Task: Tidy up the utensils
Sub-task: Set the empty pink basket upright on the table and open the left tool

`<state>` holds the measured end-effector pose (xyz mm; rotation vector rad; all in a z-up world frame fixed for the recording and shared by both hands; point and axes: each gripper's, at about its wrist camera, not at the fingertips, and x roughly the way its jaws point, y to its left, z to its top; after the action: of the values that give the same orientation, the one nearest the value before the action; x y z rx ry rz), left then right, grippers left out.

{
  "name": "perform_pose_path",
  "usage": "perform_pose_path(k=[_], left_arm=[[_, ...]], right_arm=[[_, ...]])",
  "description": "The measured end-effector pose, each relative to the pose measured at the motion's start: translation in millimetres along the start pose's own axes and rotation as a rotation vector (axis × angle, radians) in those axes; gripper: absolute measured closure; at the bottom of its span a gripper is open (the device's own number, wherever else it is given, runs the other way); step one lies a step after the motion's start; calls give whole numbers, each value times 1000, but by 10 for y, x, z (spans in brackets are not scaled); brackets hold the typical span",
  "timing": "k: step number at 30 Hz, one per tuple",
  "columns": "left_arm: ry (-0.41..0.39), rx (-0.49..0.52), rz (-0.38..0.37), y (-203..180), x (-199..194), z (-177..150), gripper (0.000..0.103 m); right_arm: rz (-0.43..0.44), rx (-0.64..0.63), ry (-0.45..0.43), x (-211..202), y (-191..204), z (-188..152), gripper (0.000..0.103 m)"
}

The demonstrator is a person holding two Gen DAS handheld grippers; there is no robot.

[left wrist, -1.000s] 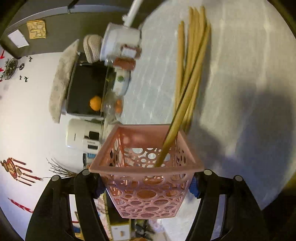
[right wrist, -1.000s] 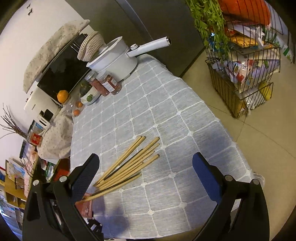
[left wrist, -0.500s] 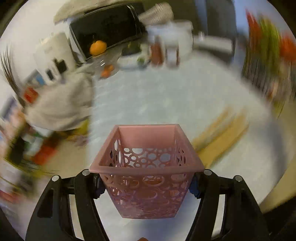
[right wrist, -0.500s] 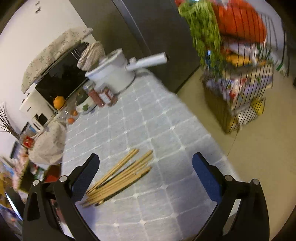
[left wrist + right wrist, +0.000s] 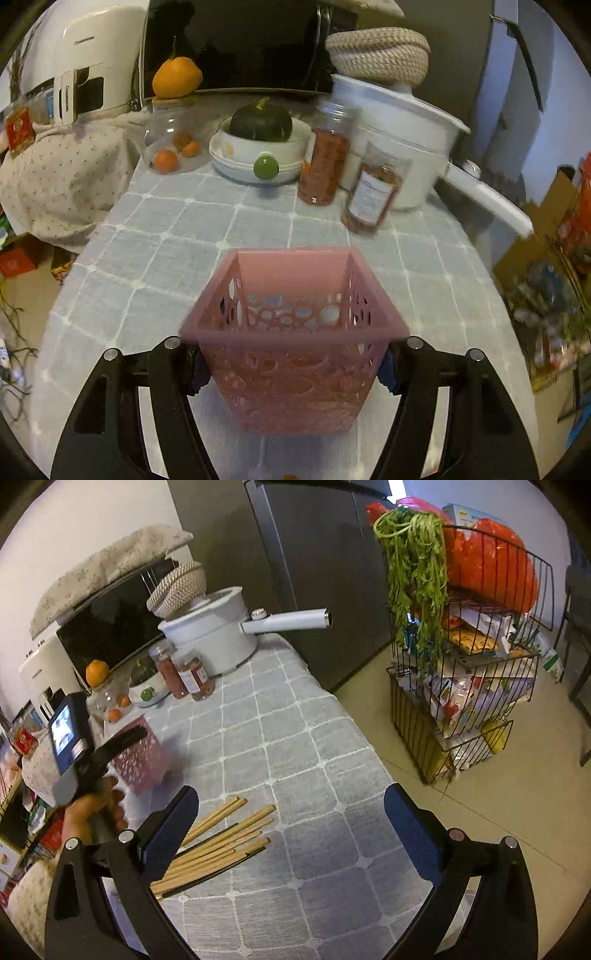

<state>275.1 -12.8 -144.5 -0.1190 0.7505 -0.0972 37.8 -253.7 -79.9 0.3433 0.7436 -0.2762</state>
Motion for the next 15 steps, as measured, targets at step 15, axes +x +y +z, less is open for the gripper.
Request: perform_pose_path(k=[15], left_arm=[[63,86,7,-67,-201,-221,10]], right_arm=[[-27,-23,-4,15,-11,-7,5]])
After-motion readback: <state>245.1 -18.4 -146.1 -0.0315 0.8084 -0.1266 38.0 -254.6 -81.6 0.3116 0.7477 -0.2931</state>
